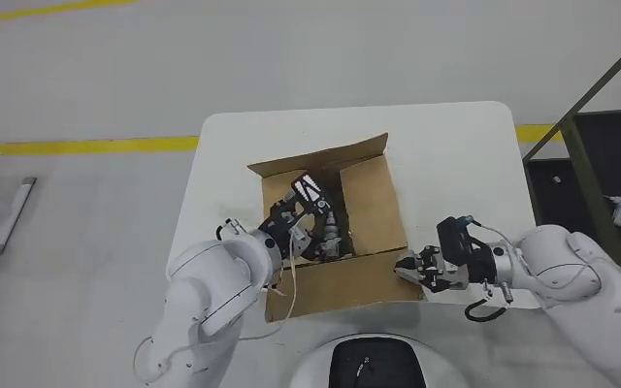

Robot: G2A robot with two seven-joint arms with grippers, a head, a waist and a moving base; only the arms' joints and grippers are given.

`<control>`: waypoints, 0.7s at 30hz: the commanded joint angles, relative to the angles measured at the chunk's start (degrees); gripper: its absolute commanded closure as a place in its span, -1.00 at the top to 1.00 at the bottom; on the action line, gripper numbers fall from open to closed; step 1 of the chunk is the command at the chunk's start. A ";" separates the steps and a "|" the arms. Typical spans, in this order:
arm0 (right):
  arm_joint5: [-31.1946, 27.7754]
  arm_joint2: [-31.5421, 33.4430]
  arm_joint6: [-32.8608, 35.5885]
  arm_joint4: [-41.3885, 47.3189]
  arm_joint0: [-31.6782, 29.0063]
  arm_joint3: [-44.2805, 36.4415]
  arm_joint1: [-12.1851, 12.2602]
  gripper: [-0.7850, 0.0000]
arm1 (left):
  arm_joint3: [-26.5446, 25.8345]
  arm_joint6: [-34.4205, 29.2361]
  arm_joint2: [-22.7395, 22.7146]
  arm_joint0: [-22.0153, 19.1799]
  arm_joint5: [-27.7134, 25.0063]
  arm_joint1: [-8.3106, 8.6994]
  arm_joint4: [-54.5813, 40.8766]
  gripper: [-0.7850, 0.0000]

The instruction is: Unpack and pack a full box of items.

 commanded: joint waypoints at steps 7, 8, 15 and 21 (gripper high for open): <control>1.46 0.03 -7.95 -6.41 -0.28 0.88 -0.37 -1.00 | 9.13 7.96 4.48 -5.48 3.09 -0.55 7.01 1.00; 1.80 0.52 -9.23 -6.71 -0.40 0.91 -0.37 -1.00 | 10.39 8.69 5.23 -6.21 3.21 -0.66 7.42 1.00; 3.45 3.94 -14.16 -7.86 -2.05 0.61 -0.05 -1.00 | 18.15 12.17 8.36 -11.59 4.61 -1.57 5.85 1.00; 4.22 5.17 -15.47 -8.03 -3.30 -0.23 0.23 -1.00 | 26.20 15.33 10.34 -16.54 5.59 -2.40 5.09 1.00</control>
